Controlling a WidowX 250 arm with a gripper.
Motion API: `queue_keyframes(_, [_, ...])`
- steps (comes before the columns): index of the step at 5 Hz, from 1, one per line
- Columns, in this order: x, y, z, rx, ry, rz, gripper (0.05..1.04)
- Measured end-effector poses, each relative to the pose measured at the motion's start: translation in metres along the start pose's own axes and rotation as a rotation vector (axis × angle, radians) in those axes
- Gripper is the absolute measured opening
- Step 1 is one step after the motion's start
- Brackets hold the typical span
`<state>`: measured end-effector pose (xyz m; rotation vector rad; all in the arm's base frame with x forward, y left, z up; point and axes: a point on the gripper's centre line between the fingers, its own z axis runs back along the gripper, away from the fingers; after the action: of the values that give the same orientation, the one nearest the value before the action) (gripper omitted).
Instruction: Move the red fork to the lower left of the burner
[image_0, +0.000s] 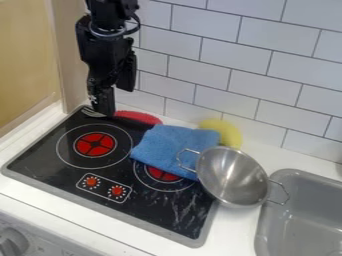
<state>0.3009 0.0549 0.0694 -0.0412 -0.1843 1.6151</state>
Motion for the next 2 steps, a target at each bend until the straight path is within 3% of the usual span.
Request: queue_keyframes(2, [0.007, -0.036, -0.018, 0.049, -0.002, 0.060, 0.999])
